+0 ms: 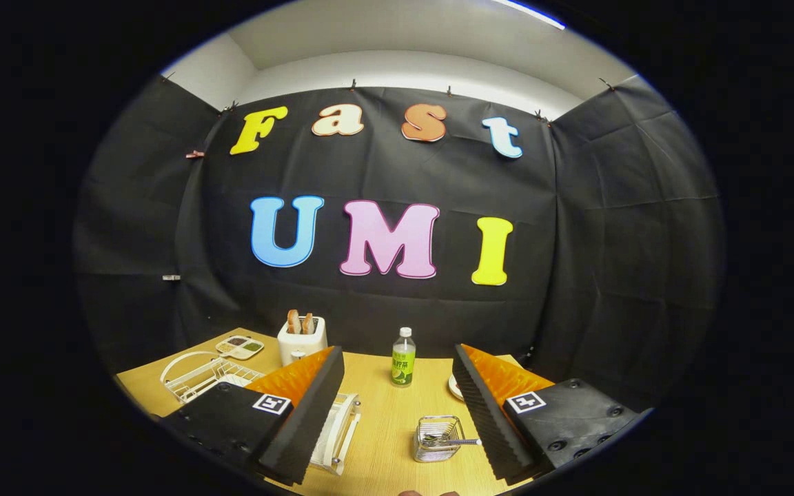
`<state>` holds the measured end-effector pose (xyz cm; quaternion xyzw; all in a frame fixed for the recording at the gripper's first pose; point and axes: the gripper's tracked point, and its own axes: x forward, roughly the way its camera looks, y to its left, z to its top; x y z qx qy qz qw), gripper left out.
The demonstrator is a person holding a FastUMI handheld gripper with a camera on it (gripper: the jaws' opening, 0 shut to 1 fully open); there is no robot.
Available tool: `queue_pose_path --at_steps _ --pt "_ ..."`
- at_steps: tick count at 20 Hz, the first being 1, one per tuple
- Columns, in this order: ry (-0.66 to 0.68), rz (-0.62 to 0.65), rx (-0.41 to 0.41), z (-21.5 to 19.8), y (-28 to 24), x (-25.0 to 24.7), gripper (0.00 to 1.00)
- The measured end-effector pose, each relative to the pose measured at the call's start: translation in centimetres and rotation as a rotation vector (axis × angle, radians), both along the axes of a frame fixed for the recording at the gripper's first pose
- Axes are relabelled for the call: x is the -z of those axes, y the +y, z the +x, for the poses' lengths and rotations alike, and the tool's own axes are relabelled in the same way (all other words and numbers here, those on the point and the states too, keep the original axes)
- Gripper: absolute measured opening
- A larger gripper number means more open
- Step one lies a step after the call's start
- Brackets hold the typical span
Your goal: Take the plate from the dish rack, then take the spoon from the basket and place it into the plate.
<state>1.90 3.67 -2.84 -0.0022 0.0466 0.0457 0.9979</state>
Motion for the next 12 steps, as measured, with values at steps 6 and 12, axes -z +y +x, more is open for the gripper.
queue_pose_path --at_steps 6,12 --pt "0.021 -0.034 -0.043 2.4 3.2 -0.3 0.97" --pt "0.146 -0.133 -0.106 6.8 8.6 3.4 0.97"
